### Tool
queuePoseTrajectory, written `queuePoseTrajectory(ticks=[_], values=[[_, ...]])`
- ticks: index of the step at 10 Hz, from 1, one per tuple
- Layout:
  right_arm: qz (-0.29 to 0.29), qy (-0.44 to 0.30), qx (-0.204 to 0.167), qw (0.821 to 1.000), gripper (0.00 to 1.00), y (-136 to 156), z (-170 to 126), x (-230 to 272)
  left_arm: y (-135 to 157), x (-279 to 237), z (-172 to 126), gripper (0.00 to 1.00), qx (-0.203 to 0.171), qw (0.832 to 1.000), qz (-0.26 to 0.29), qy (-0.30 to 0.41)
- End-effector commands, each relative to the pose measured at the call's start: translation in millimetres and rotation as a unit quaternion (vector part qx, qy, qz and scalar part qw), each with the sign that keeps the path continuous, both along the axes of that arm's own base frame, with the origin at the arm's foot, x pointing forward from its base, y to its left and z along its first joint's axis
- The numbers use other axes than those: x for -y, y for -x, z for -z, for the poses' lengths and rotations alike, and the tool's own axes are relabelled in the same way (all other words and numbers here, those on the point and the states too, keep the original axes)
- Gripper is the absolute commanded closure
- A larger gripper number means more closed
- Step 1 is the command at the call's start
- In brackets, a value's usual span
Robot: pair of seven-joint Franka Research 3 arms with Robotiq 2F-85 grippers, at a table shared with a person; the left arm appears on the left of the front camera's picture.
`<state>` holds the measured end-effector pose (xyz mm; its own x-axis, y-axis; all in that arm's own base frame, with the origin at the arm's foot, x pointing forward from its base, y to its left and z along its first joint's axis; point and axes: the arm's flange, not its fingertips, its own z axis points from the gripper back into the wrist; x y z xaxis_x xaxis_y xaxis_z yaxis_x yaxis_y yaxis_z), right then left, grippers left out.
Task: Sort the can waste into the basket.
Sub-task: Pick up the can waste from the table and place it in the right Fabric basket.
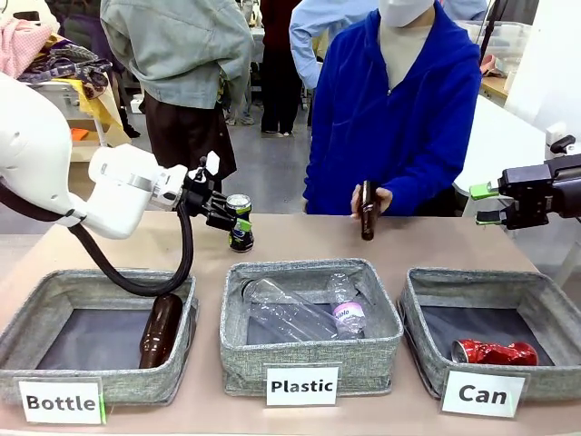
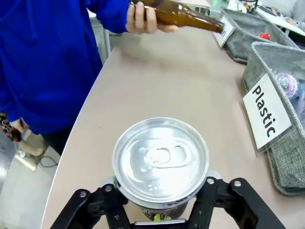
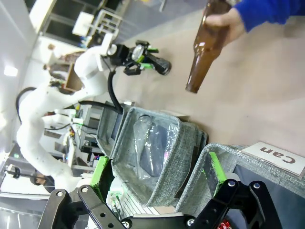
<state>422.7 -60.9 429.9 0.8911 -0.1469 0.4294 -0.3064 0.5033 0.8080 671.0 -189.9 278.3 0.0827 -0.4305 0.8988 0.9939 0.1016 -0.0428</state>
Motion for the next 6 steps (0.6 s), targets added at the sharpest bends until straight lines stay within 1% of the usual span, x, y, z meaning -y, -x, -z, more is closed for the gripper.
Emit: queuePoseTrajectory(ticks=[1, 2, 3, 4, 5, 6], values=[[-0.005, 0.000, 0.010, 1.000, 0.00, 1.3, -1.4, 1.1, 8.8, -6.1, -9.1, 1.00, 0.018, 0.999, 0.017, 0.027], [-0.005, 0.000, 0.010, 1.000, 0.00, 1.3, -1.4, 1.1, 19.0, -14.6, -18.4, 0.86, 0.004, 0.999, 0.041, 0.033], [-0.005, 0.000, 0.010, 1.000, 0.00, 1.3, -1.4, 1.1, 31.1, -27.4, -29.6, 0.96, -0.019, 0.997, 0.069, 0.040], [-0.005, 0.000, 0.010, 1.000, 0.00, 1.3, -1.4, 1.1, 44.4, -42.6, -43.7, 1.00, -0.019, 0.996, 0.078, 0.034], [-0.005, 0.000, 0.010, 1.000, 0.00, 1.3, -1.4, 1.1, 61.3, -60.2, -64.3, 1.00, -0.017, 0.996, 0.082, 0.015], [-0.005, 0.000, 0.010, 1.000, 0.00, 1.3, -1.4, 1.1, 73.5, -73.8, -87.3, 1.00, -0.006, 0.997, 0.077, -0.013]])
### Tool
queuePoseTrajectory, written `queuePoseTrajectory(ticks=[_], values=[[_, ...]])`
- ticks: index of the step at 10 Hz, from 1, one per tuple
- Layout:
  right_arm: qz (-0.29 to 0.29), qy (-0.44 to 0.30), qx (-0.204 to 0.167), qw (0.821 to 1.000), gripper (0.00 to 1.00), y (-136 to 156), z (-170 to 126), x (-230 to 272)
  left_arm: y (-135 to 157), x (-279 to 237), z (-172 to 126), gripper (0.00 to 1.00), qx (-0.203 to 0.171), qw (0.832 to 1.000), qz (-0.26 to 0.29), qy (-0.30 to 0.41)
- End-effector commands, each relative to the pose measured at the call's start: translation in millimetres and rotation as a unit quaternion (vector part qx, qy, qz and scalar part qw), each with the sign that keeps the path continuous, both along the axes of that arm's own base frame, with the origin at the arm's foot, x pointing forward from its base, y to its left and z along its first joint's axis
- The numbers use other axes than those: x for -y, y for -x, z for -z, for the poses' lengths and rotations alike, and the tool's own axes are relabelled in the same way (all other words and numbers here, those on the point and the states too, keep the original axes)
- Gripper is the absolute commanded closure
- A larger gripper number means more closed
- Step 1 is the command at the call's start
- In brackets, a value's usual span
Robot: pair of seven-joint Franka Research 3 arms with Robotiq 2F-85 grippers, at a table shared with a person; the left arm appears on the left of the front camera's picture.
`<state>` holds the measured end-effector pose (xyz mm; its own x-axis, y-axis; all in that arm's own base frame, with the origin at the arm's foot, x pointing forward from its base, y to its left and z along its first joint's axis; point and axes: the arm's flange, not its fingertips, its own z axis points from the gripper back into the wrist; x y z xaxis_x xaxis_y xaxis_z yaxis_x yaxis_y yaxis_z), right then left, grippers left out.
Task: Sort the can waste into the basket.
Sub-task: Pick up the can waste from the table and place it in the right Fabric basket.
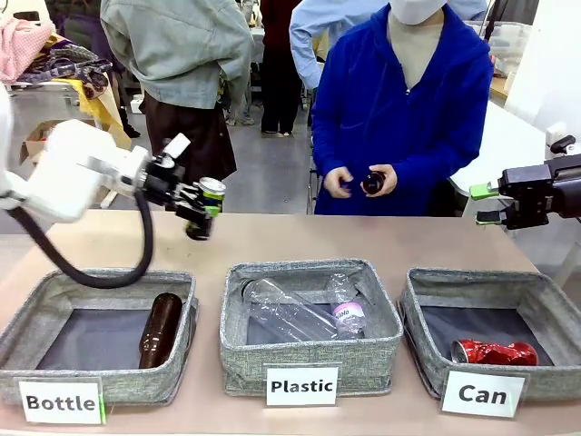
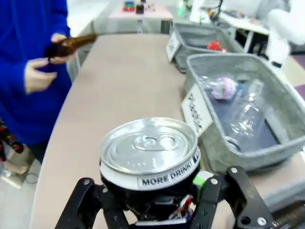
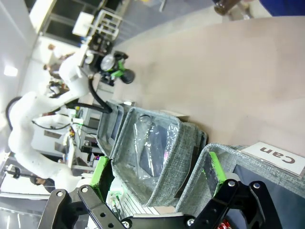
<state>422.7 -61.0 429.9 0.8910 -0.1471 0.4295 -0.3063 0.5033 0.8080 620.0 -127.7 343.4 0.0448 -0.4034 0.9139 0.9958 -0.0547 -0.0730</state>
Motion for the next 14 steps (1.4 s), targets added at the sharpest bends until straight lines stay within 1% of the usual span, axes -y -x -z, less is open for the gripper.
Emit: queuePoseTrajectory(ticks=[1, 2, 3, 4, 5, 6, 7, 9, 10, 11, 12, 13, 14], values=[[-0.005, 0.000, 0.010, 1.000, 0.00, 1.3, -1.4, 1.0, 36.8, -23.2, -45.7, 1.00, 0.020, 0.997, -0.002, -0.070], [-0.005, 0.000, 0.010, 1.000, 0.00, 1.3, -1.4, 1.0, 50.0, -32.9, -69.7, 1.00, 0.027, 0.996, 0.010, -0.089], [-0.005, 0.000, 0.010, 1.000, 0.00, 1.3, -1.4, 1.0, 55.9, -37.0, -89.4, 1.00, 0.048, 0.995, -0.021, -0.090], [-0.005, 0.000, 0.010, 1.000, 0.00, 1.3, -1.4, 1.0, 58.4, -32.7, -91.3, 1.00, 0.040, 0.993, -0.014, -0.113], [-0.005, 0.000, 0.010, 1.000, 0.00, 1.3, -1.4, 1.0, 67.2, -31.8, -81.0, 1.00, 0.026, 0.982, -0.001, -0.185], [-0.005, 0.000, 0.010, 1.000, 0.00, 1.3, -1.4, 1.0, 81.7, -45.7, -67.5, 1.00, 0.001, 0.974, 0.030, -0.223], [-0.005, 0.000, 0.010, 1.000, 0.00, 1.3, -1.4, 1.0, 59.0, -39.6, -101.0, 1.00, 0.044, 0.991, -0.005, -0.126], [-0.005, 0.000, 0.010, 1.000, 0.00, 1.3, -1.4, 1.0, 59.0, -39.6, -101.0, 1.00, 0.044, 0.991, -0.005, -0.126], [-0.005, 0.000, 0.010, 1.000, 0.00, 1.3, -1.4, 1.0, 66.2, -39.7, -89.1, 0.99, 0.031, 0.986, 0.004, -0.163], [-0.005, 0.000, 0.010, 1.000, 0.00, 1.3, -1.4, 1.0, 80.2, -32.9, -105.4, 0.99, 0.043, 0.983, 0.069, -0.165], [-0.005, 0.000, 0.010, 1.000, 0.00, 1.3, -1.4, 1.0, 109.7, -56.7, -149.3, 0.99, 0.089, 0.979, 0.106, -0.147], [-0.005, 0.000, 0.010, 1.000, 0.00, 1.3, -1.4, 1.0, 132.2, -97.6, -188.4, 0.99, 0.115, 0.978, 0.099, -0.147], [-0.005, 0.000, 0.010, 1.000, 0.00, 1.3, -1.4, 1.0, 155.1, -137.0, -214.0, 0.99, 0.129, 0.971, 0.085, -0.182]])
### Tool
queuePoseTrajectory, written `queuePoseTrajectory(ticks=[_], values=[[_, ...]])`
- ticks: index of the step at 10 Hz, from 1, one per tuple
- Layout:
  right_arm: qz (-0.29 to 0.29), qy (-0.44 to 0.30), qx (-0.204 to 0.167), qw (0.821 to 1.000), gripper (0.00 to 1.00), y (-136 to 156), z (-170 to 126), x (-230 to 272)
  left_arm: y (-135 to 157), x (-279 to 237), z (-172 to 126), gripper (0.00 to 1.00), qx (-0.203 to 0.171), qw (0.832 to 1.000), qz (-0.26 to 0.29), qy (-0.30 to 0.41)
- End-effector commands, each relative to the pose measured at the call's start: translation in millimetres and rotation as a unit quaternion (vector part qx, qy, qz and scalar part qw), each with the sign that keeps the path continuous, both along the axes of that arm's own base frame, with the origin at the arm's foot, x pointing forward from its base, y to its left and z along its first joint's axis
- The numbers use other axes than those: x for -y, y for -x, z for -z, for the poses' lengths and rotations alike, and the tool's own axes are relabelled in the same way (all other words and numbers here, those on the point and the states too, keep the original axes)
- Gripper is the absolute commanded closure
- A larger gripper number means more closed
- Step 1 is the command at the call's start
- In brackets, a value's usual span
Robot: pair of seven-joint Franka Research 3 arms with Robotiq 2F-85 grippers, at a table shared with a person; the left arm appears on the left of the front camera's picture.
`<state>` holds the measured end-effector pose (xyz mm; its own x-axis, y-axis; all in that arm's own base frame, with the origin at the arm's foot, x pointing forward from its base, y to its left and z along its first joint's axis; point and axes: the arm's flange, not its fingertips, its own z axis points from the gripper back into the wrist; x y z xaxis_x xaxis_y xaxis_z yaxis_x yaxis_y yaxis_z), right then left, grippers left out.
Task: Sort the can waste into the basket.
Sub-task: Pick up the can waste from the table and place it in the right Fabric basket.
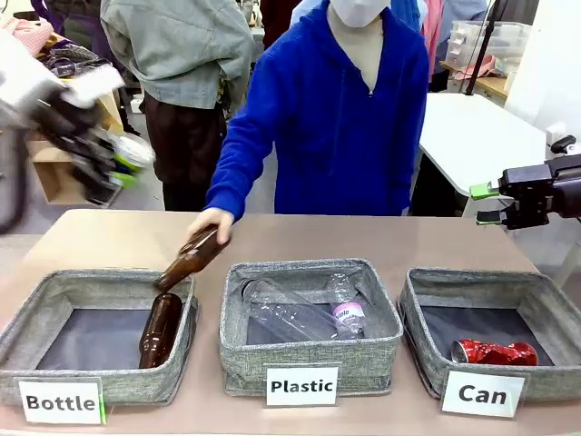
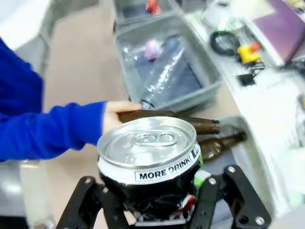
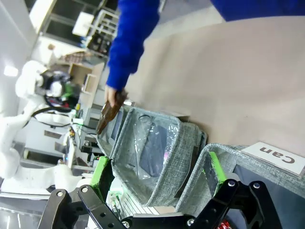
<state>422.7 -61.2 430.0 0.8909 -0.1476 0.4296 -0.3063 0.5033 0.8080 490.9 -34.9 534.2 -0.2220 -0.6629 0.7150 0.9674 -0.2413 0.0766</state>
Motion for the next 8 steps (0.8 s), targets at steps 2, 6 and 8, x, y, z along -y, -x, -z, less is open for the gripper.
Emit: queuePoseTrajectory(ticks=[2, 6, 8], values=[[-0.005, 0.000, 0.010, 1.000, 0.00, 1.2, -1.3, 0.7, 80.6, -115.4, -27.3, 0.99, 0.061, 0.997, 0.035, -0.024], [-0.005, 0.000, 0.010, 1.000, 0.00, 1.2, -1.3, 0.7, 134.5, -161.9, 34.9, 0.99, 0.065, 0.996, -0.032, 0.053], [-0.005, 0.000, 0.010, 1.000, 0.00, 1.2, -1.3, 0.7, 145.8, -155.9, 33.2, 0.99, 0.066, 0.995, -0.050, 0.047]])
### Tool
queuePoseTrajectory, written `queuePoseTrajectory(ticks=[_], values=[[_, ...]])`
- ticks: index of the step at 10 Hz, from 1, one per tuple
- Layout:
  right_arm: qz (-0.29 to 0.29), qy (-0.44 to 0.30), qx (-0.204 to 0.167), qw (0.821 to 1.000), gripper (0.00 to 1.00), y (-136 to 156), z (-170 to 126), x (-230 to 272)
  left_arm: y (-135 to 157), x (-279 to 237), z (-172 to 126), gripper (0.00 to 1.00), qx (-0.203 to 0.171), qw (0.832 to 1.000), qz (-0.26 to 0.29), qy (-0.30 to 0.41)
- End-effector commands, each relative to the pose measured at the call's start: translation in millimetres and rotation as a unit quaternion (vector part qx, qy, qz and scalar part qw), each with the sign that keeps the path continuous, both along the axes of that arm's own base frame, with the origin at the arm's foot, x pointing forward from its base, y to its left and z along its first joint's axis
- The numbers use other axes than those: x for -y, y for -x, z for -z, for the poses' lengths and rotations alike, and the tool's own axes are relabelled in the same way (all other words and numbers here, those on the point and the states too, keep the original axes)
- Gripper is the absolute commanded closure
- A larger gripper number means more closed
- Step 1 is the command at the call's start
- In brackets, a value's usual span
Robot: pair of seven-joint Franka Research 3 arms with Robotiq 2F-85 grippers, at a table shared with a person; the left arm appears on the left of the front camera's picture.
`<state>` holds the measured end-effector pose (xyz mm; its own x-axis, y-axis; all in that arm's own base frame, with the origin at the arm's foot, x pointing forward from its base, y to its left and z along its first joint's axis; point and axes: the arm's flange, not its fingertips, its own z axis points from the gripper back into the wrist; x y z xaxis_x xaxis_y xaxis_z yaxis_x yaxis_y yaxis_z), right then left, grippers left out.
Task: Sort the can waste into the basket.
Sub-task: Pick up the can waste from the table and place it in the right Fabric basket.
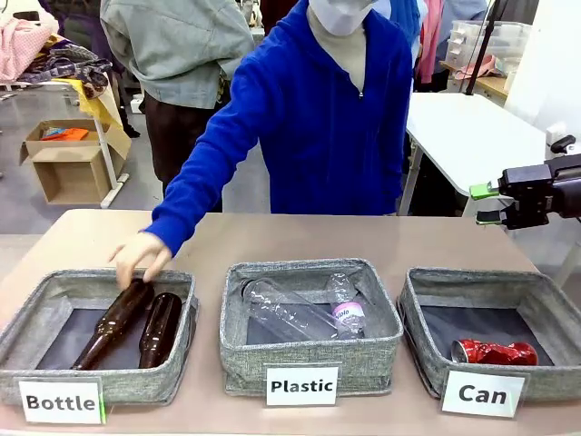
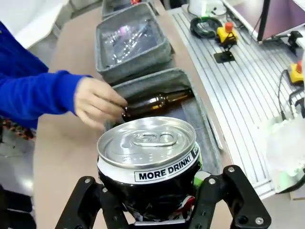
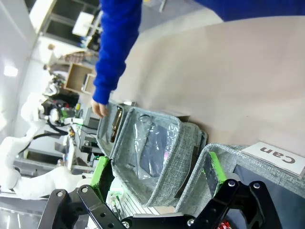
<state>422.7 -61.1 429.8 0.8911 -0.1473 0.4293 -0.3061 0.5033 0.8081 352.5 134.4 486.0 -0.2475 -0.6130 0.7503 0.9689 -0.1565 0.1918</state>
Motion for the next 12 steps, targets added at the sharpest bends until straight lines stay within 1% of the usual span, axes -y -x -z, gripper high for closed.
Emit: queuePoseTrajectory(ticks=[1, 2, 3, 4, 5, 6, 7, 8, 9, 10, 11, 12], values=[[-0.005, 0.000, 0.010, 1.000, 0.00, 1.2, -1.5, 0.8, 7.6, 21.1, -15.7, 0.99, 0.015, 1.000, -0.015, -0.006], [-0.005, 0.000, 0.010, 1.000, 0.00, 1.2, -1.5, 0.8, 2.2, 34.9, -18.7, 0.99, 0.007, 1.000, -0.018, -0.007], [-0.005, 0.000, 0.010, 1.000, 0.00, 1.2, -1.5, 0.8, -8.1, 59.2, -27.5, 0.99, -0.005, 1.000, -0.025, -0.005], [-0.005, 0.000, 0.010, 1.000, 0.00, 1.2, -1.5, 0.8, -19.1, 92.2, -37.4, 0.99, -0.018, 1.000, -0.024, 0.004], [-0.005, 0.000, 0.010, 1.000, 0.00, 1.2, -1.5, 0.8, -28.9, 133.8, -42.5, 0.99, -0.019, 1.000, -0.022, -0.007], [-0.005, 0.000, 0.010, 1.000, 0.00, 1.2, -1.5, 0.8, -39.8, 179.6, -43.0, 0.99, -0.022, 0.999, 0.014, -0.027], [-0.005, 0.000, 0.010, 1.000, 0.00, 1.2, -1.5, 0.8, -56.5, 236.8, -43.4, 0.99, -0.047, 0.997, 0.041, -0.044], [0.000, 0.000, 0.000, 1.000, 0.00, -0.1, -0.2, -0.2, -72.1, 283.8, -42.9, 0.99, -0.051, 0.995, 0.072, -0.042], [0.023, 0.044, 0.049, 0.998, 0.00, 27.1, -35.4, 26.5, -81.9, 335.4, -43.3, 0.99, -0.055, 0.991, 0.119, -0.033], [0.030, 0.075, 0.076, 0.994, 0.00, 51.1, -56.4, 47.9, -85.7, 390.0, -40.7, 0.99, -0.050, 0.990, 0.125, -0.036], [0.048, 0.119, 0.088, 0.988, 0.00, 68.4, -65.7, 68.6, -88.8, 448.0, -34.2, 0.99, -0.057, 0.986, 0.155, -0.027], [0.052, 0.158, 0.096, 0.981, 0.00, 90.4, -71.0, 92.2, -80.7, 513.1, -28.3, 0.99, -0.060, 0.988, 0.139, -0.007]])
